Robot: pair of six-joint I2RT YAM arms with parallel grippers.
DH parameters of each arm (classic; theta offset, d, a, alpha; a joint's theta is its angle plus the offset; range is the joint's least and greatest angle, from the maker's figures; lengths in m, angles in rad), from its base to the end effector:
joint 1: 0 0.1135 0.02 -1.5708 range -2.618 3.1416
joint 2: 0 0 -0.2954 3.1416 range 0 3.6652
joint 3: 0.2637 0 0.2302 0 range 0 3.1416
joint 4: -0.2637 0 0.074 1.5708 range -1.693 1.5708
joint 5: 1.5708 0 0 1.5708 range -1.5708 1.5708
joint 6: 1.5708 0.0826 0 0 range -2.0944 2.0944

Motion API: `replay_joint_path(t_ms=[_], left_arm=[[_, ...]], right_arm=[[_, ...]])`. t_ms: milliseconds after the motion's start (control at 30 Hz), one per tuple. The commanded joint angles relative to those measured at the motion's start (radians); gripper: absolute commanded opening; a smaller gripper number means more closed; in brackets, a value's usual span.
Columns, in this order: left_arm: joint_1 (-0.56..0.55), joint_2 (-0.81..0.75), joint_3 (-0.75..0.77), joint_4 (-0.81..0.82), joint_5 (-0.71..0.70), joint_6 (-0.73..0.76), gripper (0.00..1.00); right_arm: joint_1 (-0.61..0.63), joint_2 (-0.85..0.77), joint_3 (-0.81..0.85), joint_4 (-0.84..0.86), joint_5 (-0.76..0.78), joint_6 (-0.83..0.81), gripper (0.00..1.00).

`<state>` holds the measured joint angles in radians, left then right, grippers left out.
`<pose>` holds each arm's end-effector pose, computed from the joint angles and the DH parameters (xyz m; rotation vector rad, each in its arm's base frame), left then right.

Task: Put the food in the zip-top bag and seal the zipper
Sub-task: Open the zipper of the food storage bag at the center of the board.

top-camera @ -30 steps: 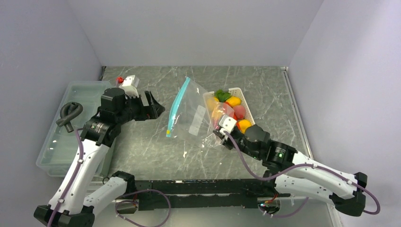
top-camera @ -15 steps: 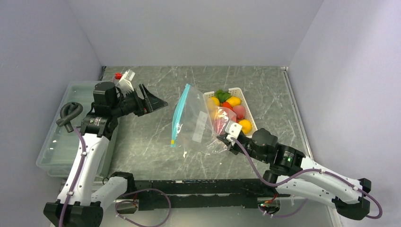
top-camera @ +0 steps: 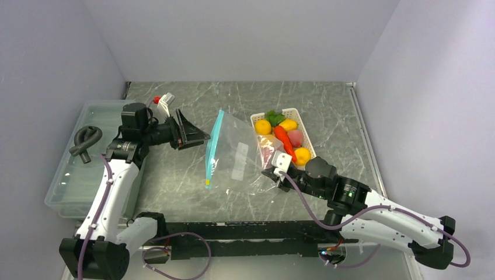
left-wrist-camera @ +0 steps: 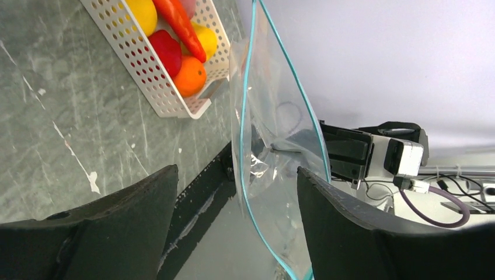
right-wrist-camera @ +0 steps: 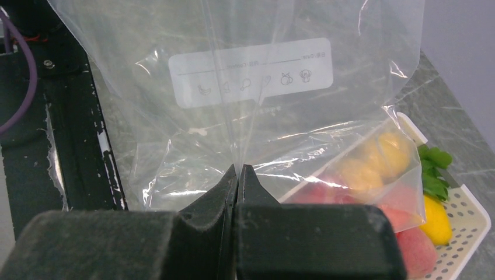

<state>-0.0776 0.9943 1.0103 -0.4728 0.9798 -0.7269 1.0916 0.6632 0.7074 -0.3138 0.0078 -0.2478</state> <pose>0.1821 -0.0830 0.3718 -0.0085 2.1238 -1.4804 0.0732 0.1395 0.3234 -1.1629 1.4778 0.5794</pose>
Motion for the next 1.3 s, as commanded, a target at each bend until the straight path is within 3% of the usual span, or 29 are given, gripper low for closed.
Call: replay_joint_path(t_ms=[0, 633, 967, 1067, 1100, 1267], left_arm=[[0.006, 0.006, -0.014, -0.006, 0.080, 0.017, 0.79], [0.006, 0.040, -0.028, -0.138, 0.163, 0.144, 0.56], [0.006, 0.035, -0.022, -0.183, 0.162, 0.183, 0.27], [0.006, 0.048, -0.007, -0.236, 0.142, 0.223, 0.04], [0.006, 0.055, 0.002, -0.262, 0.129, 0.242, 0.00], [0.006, 0.061, 0.066, -0.359, 0.052, 0.302, 0.00]], right_arm=[[-0.002, 0.010, 0.013, 0.089, -0.044, -0.018, 0.00], [-0.001, 0.096, 0.042, 0.154, -0.044, -0.029, 0.00], [-0.001, 0.115, 0.048, 0.168, -0.015, -0.039, 0.00], [-0.001, 0.116, 0.039, 0.192, -0.011, -0.036, 0.00], [-0.001, 0.118, 0.036, 0.200, -0.011, -0.035, 0.00], [-0.001, 0.128, 0.024, 0.235, 0.011, -0.024, 0.00]])
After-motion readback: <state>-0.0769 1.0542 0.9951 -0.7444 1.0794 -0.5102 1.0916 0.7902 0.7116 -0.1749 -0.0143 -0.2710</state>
